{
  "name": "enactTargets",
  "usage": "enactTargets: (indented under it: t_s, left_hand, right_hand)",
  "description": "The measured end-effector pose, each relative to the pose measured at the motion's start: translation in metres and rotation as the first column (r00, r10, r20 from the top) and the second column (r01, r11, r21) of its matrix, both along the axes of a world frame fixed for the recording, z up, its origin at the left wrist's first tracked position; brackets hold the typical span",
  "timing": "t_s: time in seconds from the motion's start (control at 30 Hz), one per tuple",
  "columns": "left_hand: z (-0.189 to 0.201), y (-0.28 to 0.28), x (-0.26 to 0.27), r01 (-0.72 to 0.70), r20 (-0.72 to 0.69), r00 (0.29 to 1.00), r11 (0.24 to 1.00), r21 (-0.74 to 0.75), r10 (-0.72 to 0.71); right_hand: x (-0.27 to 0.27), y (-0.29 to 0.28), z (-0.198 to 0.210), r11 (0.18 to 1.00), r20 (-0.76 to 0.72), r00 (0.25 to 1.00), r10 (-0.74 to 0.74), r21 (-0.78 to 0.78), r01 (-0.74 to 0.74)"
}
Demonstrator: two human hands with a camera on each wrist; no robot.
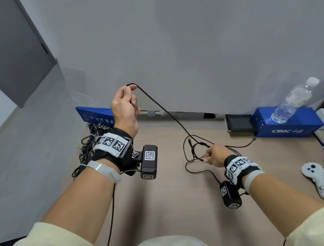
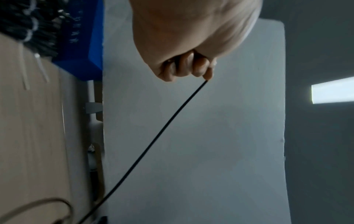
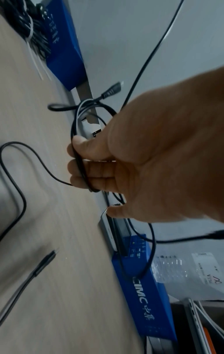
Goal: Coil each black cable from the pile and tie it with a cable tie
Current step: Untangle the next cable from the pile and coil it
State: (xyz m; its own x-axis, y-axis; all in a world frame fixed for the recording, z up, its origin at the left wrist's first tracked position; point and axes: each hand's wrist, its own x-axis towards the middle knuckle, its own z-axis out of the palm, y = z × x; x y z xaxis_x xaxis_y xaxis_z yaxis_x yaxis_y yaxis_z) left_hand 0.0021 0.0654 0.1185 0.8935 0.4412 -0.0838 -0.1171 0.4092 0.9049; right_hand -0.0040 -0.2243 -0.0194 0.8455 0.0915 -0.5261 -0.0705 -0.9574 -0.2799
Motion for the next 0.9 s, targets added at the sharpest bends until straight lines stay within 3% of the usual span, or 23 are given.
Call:
enactTargets:
  t_s: [0.13, 0.23, 0.37, 0.47, 0.53, 0.67, 0.83, 0.9]
  left_hand:
    - [-0.002, 0.003, -0.003, 0.025, -0.039, 0.999, 1.0, 0.013, -0.025]
    - [-0.009, 0.001, -0.005, 0.191, -0.091, 0.978, 0.98, 0.053, -0.186]
    - [-0.012, -0.011, -0.018, 0.534, -0.197, 0.845, 0.801, 0.27, -0.497]
    - [-0.011, -0.024, -0.027, 0.644, -0.239, 0.762, 0.665, 0.378, -0.602]
    - [-0.01, -0.028, -0.03, 0.656, -0.233, 0.748, 0.642, 0.397, -0.621]
    - [-0.004, -0.029, -0.032, 0.629, -0.172, 0.77, 0.686, 0.365, -0.614]
    - [0.006, -0.018, -0.022, 0.558, 0.039, 0.825, 0.824, 0.1, -0.563]
    - [0.006, -0.012, -0.019, 0.486, 0.044, 0.871, 0.871, 0.075, -0.49]
  right_hand:
    - [-0.011, 0.003, 0.001, 0.999, -0.027, 0.999, 0.041, -0.01, -0.042]
    - [-0.018, 0.005, 0.002, 0.997, -0.061, 0.998, 0.031, 0.078, -0.026]
    - [-0.019, 0.011, 0.007, 0.973, 0.02, 0.998, -0.066, 0.221, 0.06]
    - [-0.012, 0.026, 0.021, 0.897, 0.128, 0.965, -0.23, 0.412, 0.159]
    - [-0.006, 0.039, 0.039, 0.844, 0.157, 0.964, -0.216, 0.526, 0.103]
    - [-0.001, 0.056, 0.059, 0.787, 0.075, 0.997, 0.013, 0.614, -0.057]
    - [-0.005, 0.049, 0.032, 0.889, 0.017, 0.993, 0.12, 0.443, -0.115]
    - [-0.008, 0.043, 0.02, 0.911, 0.016, 0.993, 0.118, 0.396, -0.115]
